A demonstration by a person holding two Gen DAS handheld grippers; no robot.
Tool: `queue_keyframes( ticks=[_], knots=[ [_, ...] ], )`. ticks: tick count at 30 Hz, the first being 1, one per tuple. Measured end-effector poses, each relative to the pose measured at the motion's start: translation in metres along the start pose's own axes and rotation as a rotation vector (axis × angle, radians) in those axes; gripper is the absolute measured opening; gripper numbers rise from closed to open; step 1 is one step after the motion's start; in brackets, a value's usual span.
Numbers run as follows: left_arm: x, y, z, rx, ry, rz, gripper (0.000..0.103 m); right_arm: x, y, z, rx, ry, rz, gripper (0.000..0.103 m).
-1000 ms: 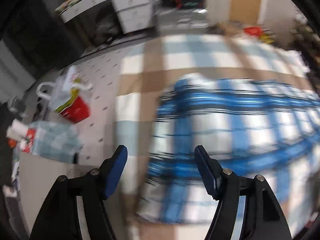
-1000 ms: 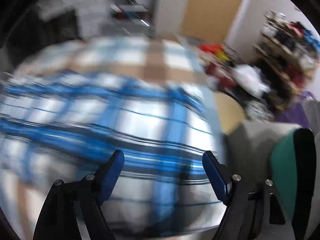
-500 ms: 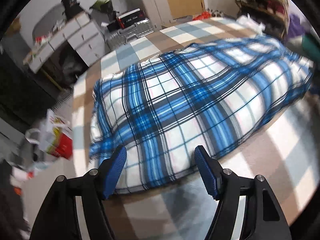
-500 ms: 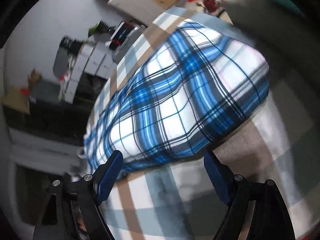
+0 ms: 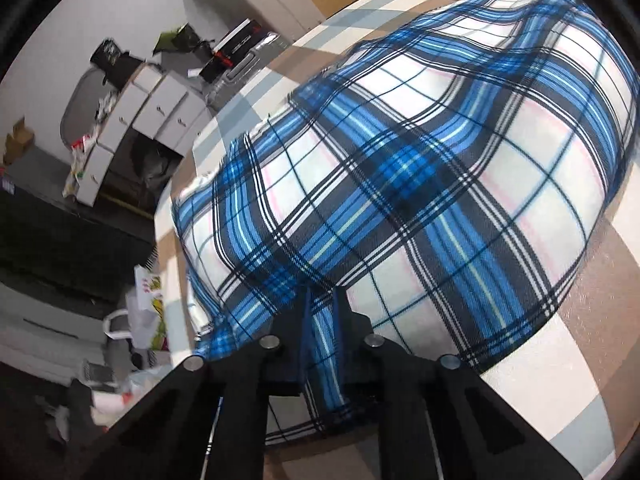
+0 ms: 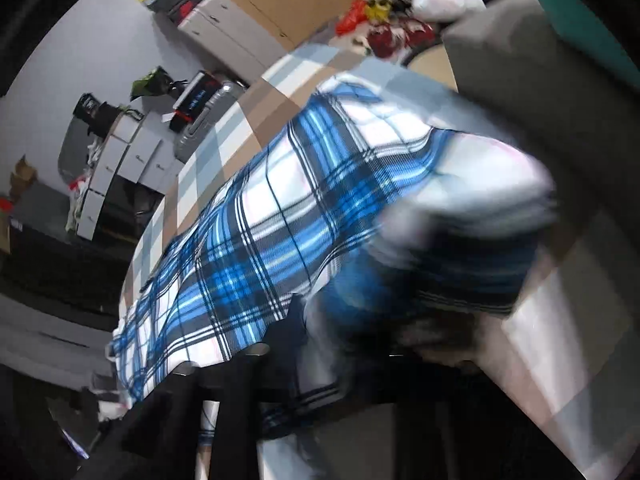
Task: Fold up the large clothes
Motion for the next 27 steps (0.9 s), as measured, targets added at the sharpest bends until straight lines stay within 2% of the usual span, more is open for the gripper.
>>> queue_keyframes(
  ticks=[1,3,7,11,16,18,21,23,24,25,27],
  knots=[
    [0.002,0.000,-0.002,-0.001,0.020,-0.012,0.001,-0.003,0.002,0.001,-0.018,-0.003,0.020,0.009],
    [0.008,-0.001,-0.009,0.013,0.056,-0.029,0.000,-0.006,0.011,-0.001,-0.058,0.029,0.028,0.004],
    [0.012,0.004,-0.023,0.026,0.106,-0.101,0.000,0.005,0.030,-0.007,-0.152,0.226,-0.019,0.002],
    [0.011,0.017,-0.041,0.035,0.182,-0.187,0.000,0.007,0.038,-0.016,-0.156,0.329,-0.057,0.001],
    [-0.009,0.044,-0.061,0.049,0.196,-0.286,0.000,-0.012,0.052,-0.032,-0.124,0.415,-0.104,0.001],
    [-0.019,0.061,-0.063,0.030,0.207,-0.328,0.000,-0.021,0.059,-0.039,-0.124,0.459,-0.137,0.001],
    [-0.025,0.095,-0.059,-0.052,0.204,-0.289,0.000,-0.036,0.067,-0.049,-0.134,0.506,-0.173,0.001],
    [-0.021,0.117,-0.062,-0.084,0.271,-0.279,0.000,-0.046,0.071,-0.054,-0.134,0.499,-0.174,0.001],
    [-0.017,0.119,-0.065,-0.077,0.313,-0.297,0.005,-0.050,0.072,-0.055,-0.133,0.483,-0.166,0.002],
    [-0.018,0.120,-0.073,-0.054,0.385,-0.367,0.013,-0.052,0.074,-0.055,-0.130,0.466,-0.153,0.002],
    [-0.024,0.114,-0.082,-0.012,0.494,-0.518,0.068,-0.051,0.075,-0.054,-0.123,0.438,-0.152,0.002]
  ],
)
Point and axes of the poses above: each gripper's, at about its wrist camera, not at the fingertips, and y roughly against the way its jaws point, x to its left, z to its top, the point moved 5 cm from there along -y, roughly the way its jaws point, and after that the axes turned 6 degrees about -z, right-handed, at the moved point
